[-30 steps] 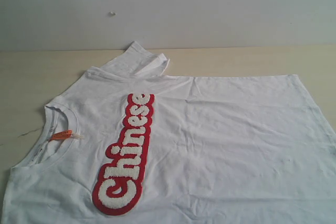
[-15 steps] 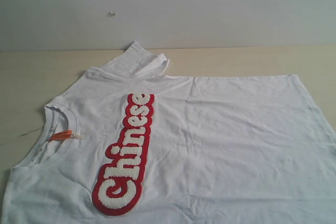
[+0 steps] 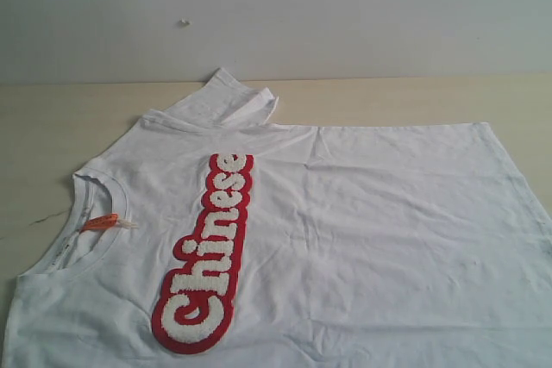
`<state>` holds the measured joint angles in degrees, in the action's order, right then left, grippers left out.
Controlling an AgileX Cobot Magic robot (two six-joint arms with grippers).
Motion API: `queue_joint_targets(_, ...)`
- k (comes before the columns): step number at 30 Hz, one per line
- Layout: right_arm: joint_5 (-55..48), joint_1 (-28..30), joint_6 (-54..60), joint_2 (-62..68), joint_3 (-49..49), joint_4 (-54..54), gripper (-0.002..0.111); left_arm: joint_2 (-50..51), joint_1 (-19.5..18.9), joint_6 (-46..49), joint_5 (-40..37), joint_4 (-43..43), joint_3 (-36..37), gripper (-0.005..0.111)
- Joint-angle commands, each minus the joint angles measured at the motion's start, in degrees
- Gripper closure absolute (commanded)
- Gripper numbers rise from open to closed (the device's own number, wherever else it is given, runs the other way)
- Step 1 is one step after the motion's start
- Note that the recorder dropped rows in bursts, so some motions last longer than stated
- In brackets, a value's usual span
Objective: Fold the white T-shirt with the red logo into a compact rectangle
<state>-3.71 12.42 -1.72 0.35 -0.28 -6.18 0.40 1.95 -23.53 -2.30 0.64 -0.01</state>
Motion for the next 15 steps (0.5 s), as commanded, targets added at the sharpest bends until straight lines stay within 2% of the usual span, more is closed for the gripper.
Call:
queue_joint_targets(1,0.81,0.25,-0.02,-0.35,0.28,0.0,0.108,-0.4,-0.16,-0.94,3.1,0.06,0.01,0.107)
queue_joint_targets(6,1.13,0.25,-0.02,-0.35,0.28,-5.04,0.108,-0.4,-0.16,-0.94,6.35,0.06,0.01,0.107)
queue_joint_targets(13,2.97,0.25,-0.1,-0.35,0.28,-17.36,0.108,-0.4,-0.16,-4.21,6.78,0.06,0.01,0.107)
queue_joint_targets(15,2.97,0.25,-0.1,-0.35,0.28,-17.36,0.108,-0.4,-0.16,-4.21,6.78,0.06,0.01,0.107)
